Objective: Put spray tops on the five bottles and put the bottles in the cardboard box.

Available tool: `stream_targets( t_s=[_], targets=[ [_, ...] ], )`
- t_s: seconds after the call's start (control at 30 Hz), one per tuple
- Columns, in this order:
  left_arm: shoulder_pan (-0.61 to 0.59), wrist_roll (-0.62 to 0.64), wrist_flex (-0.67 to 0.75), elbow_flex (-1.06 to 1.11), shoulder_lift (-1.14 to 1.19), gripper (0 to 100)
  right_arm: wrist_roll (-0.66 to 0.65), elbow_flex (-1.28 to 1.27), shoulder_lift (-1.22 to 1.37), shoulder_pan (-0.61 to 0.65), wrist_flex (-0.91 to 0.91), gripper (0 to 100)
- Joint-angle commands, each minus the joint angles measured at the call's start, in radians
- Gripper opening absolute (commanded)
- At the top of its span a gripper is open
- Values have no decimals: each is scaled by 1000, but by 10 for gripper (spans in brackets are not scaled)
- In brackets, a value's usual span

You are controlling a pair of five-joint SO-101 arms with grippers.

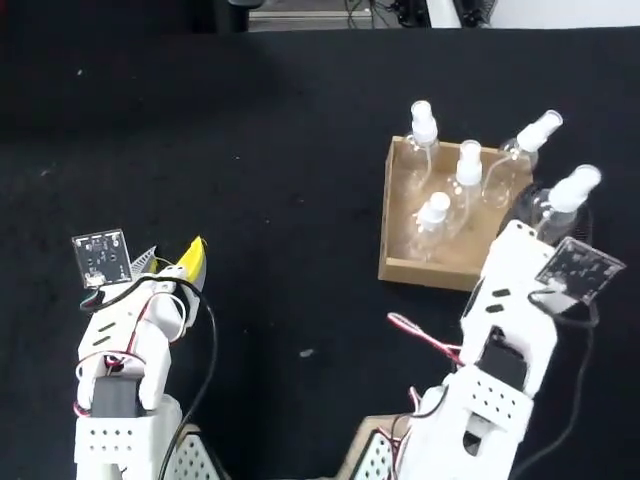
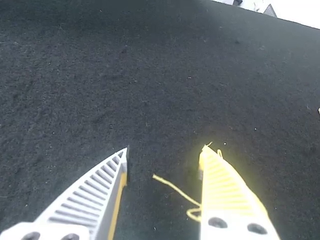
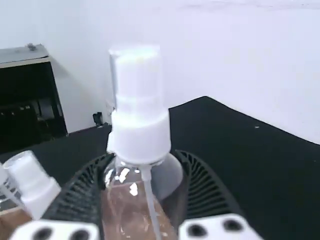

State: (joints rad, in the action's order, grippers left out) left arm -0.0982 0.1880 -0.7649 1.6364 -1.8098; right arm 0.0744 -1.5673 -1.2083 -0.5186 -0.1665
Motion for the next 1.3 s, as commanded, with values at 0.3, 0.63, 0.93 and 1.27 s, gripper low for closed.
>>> stream_targets(
  t_s=[0.3,0.63,0.93,1.27],
  targets=[
    [2,2,15,-18,-12,213,-2,-8,-10,17,-100,14],
    [2,2,15,-18,-12,213,-3,79,165,17,-100,13],
    [2,2,15,-18,-12,213,3,128,380,11,-232,11],
    [2,2,17,-18,-12,213,0,130,590,8,-414,11]
  ],
)
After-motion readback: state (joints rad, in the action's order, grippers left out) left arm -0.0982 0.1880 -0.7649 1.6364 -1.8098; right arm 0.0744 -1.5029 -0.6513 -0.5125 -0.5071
